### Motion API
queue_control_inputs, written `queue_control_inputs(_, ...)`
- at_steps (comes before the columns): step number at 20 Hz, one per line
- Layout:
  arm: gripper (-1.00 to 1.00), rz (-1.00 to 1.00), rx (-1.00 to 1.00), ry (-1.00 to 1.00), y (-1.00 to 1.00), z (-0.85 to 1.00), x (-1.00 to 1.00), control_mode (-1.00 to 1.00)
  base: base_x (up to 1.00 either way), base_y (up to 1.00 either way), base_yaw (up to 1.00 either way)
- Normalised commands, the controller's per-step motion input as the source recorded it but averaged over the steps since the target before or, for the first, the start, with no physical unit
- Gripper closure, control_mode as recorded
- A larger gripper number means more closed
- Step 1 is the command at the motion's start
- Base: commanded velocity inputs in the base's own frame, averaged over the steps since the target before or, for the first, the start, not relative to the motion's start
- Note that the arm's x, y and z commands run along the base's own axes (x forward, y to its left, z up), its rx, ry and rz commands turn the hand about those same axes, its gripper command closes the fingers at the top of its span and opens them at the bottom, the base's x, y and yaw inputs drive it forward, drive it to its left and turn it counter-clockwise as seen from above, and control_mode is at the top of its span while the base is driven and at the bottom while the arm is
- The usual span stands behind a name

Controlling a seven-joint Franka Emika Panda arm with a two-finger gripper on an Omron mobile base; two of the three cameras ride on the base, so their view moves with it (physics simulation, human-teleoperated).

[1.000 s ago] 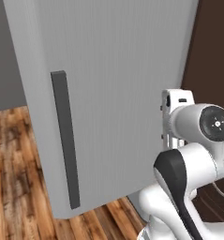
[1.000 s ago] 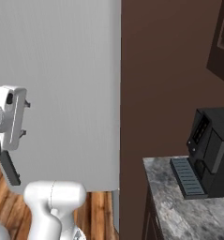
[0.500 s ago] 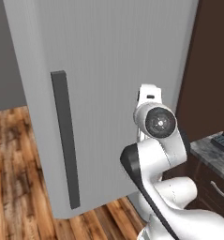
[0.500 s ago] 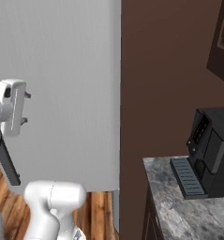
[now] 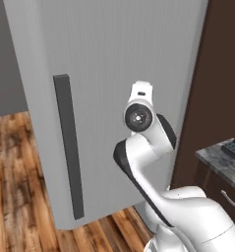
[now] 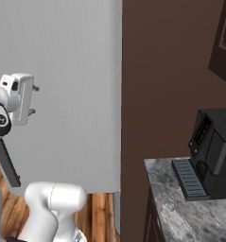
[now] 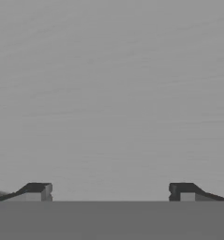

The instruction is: Place the chicken drumstick on the counter behind the older chicken drumstick on the same shelf of the fridge to maintain FIFO order. Close the fridge door when finished.

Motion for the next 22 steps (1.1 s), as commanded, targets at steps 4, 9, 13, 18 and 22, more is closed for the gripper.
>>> queue_control_inputs(4,-1.0,-0.05,0.0,-0.03,0.0,0.0,0.65,-1.0,0.0,0.0,0.0)
queue_control_inputs(9,-1.0,-0.03,0.0,-0.04,0.0,0.0,0.6,-1.0,0.0,0.0,0.0)
queue_control_inputs(13,-1.0,-0.03,0.0,-0.04,0.0,0.0,0.66,-1.0,0.0,0.0,0.0)
queue_control_inputs(18,-1.0,-0.04,0.0,-0.02,0.0,0.0,0.71,-1.0,0.0,0.0,0.0)
queue_control_inputs(22,-1.0,-0.04,0.0,0.0,0.0,0.0,0.75,-1.0,0.0,0.0,0.0)
